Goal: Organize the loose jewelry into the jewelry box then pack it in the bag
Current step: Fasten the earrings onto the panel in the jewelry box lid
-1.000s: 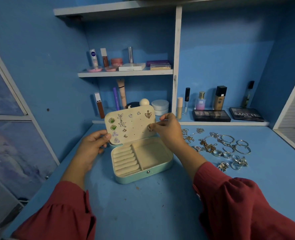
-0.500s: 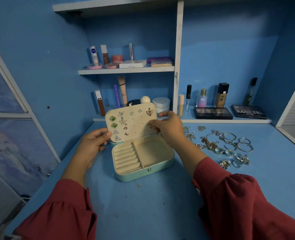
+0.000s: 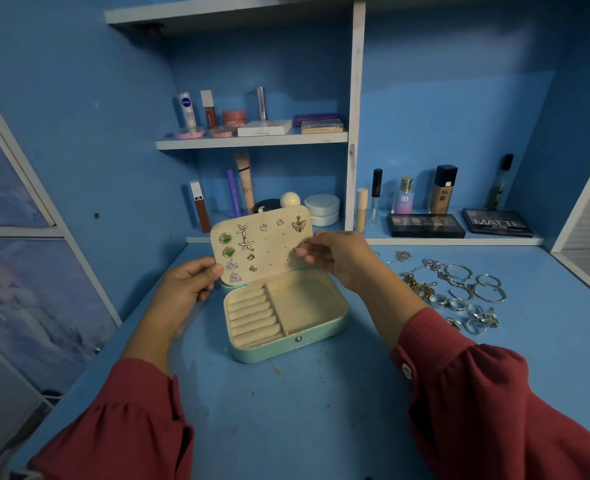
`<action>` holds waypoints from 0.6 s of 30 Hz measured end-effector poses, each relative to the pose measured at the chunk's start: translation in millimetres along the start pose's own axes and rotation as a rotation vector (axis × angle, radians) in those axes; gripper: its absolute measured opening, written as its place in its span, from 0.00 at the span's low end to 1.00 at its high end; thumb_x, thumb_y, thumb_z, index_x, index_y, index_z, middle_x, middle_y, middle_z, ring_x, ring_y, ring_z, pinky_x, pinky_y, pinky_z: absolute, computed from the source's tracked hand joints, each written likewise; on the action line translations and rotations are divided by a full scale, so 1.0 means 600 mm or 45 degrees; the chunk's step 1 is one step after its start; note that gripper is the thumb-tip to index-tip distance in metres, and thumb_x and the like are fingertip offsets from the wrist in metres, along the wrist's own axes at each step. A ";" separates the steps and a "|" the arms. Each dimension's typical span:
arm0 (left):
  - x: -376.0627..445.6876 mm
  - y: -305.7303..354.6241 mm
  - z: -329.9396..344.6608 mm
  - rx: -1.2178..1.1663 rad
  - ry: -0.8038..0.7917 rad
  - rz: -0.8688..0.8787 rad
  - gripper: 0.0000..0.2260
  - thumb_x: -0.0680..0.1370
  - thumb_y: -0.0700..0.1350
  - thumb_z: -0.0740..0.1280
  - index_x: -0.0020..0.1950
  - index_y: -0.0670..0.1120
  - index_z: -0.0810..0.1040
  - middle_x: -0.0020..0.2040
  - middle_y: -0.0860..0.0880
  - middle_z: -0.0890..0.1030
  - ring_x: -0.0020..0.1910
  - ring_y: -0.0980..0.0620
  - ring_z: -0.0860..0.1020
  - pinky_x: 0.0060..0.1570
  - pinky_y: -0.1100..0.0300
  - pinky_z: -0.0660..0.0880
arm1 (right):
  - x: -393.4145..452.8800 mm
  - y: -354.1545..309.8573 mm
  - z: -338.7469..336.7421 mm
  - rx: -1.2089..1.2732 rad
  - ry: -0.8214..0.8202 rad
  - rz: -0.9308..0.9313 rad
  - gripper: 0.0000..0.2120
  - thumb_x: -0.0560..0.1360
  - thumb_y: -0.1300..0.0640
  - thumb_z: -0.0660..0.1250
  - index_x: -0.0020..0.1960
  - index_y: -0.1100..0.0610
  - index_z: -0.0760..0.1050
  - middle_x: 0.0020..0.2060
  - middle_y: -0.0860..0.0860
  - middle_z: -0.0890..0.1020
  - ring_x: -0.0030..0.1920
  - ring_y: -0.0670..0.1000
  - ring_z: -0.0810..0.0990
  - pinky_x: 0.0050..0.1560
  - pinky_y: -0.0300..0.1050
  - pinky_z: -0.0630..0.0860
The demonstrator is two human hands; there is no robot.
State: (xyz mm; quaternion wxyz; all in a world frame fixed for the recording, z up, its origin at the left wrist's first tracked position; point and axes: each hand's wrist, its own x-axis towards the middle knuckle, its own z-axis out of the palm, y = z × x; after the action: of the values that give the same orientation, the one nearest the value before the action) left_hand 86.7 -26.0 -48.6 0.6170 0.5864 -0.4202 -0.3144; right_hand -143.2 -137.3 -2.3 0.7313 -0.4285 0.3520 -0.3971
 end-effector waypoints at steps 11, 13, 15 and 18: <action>-0.007 0.009 -0.006 0.000 -0.081 -0.004 0.09 0.74 0.39 0.68 0.41 0.50 0.86 0.36 0.51 0.80 0.33 0.57 0.69 0.32 0.68 0.69 | 0.008 -0.020 -0.029 0.035 -0.137 0.242 0.10 0.78 0.55 0.65 0.49 0.62 0.70 0.44 0.63 0.84 0.36 0.54 0.85 0.33 0.40 0.82; -0.011 0.012 -0.004 -0.001 -0.089 -0.008 0.08 0.75 0.37 0.66 0.45 0.47 0.84 0.36 0.53 0.81 0.32 0.58 0.70 0.32 0.69 0.69 | 0.008 -0.020 -0.035 0.020 -0.157 0.260 0.10 0.78 0.55 0.66 0.50 0.62 0.71 0.42 0.62 0.84 0.36 0.53 0.85 0.33 0.39 0.81; -0.015 0.015 -0.003 0.019 -0.102 -0.014 0.07 0.76 0.35 0.66 0.48 0.44 0.82 0.36 0.54 0.82 0.31 0.60 0.71 0.34 0.68 0.68 | 0.006 -0.022 -0.039 0.015 -0.176 0.265 0.09 0.78 0.55 0.65 0.51 0.62 0.72 0.40 0.62 0.84 0.35 0.53 0.85 0.32 0.38 0.81; -0.020 0.019 -0.004 0.025 -0.137 -0.034 0.08 0.72 0.39 0.68 0.48 0.45 0.83 0.39 0.54 0.84 0.31 0.63 0.73 0.38 0.63 0.66 | 0.004 -0.024 -0.042 -0.007 -0.191 0.279 0.10 0.79 0.55 0.64 0.53 0.61 0.73 0.38 0.61 0.84 0.35 0.52 0.85 0.31 0.37 0.81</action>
State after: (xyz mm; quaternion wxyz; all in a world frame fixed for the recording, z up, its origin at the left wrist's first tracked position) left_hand 82.5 -13.0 -39.2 0.5834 0.5802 -0.4480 -0.3497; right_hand -167.9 -152.9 0.8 0.7936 -0.4179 0.3419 -0.2806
